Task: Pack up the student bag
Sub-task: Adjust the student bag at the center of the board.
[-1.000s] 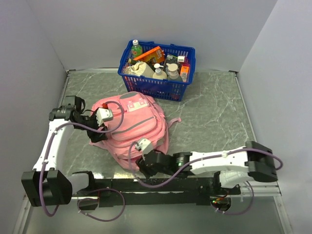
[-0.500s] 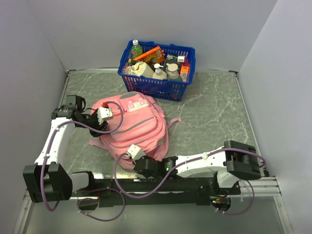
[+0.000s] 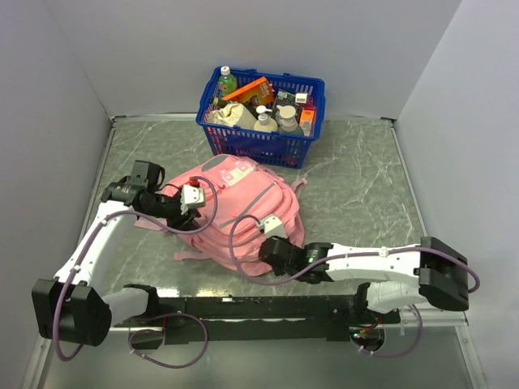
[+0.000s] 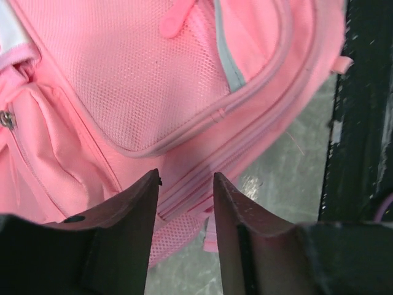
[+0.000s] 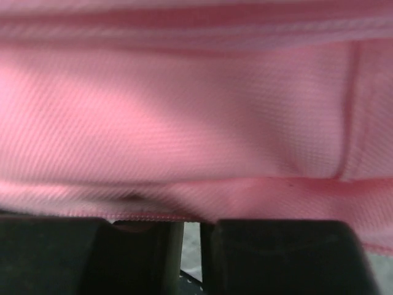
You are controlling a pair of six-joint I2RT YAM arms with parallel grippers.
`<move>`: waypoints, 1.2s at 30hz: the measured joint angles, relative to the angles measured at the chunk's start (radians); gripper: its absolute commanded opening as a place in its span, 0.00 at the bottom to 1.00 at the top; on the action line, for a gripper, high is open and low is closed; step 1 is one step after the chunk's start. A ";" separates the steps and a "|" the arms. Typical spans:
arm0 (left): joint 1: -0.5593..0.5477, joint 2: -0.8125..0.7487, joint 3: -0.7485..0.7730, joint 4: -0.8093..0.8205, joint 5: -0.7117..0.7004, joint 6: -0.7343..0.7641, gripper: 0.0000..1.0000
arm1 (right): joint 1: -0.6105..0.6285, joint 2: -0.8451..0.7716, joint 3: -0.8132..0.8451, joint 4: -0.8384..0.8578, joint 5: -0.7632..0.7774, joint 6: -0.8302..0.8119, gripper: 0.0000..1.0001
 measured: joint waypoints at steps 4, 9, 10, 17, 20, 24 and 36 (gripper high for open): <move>-0.029 -0.005 0.038 -0.004 0.036 -0.068 0.43 | -0.053 -0.075 0.000 -0.129 0.060 0.061 0.01; -0.083 -0.013 0.069 0.024 0.063 -0.147 0.44 | -0.131 -0.170 0.000 -0.286 0.141 0.112 0.58; -0.097 -0.017 0.069 0.034 0.063 -0.161 0.44 | -0.136 -0.190 0.000 -0.312 0.153 0.126 0.61; -0.175 -0.058 0.062 0.163 0.050 -0.311 0.42 | 0.074 -0.323 0.047 -0.419 0.262 0.359 0.66; -0.204 -0.059 0.043 0.226 0.037 -0.367 0.42 | 0.237 -0.272 0.109 -0.443 0.299 0.488 0.62; -0.244 -0.060 0.012 0.263 0.005 -0.420 0.44 | 0.324 -0.078 0.169 -0.443 0.344 0.593 0.53; -0.270 -0.077 0.008 0.274 -0.048 -0.438 0.47 | 0.373 0.305 0.327 -0.566 0.534 0.875 0.53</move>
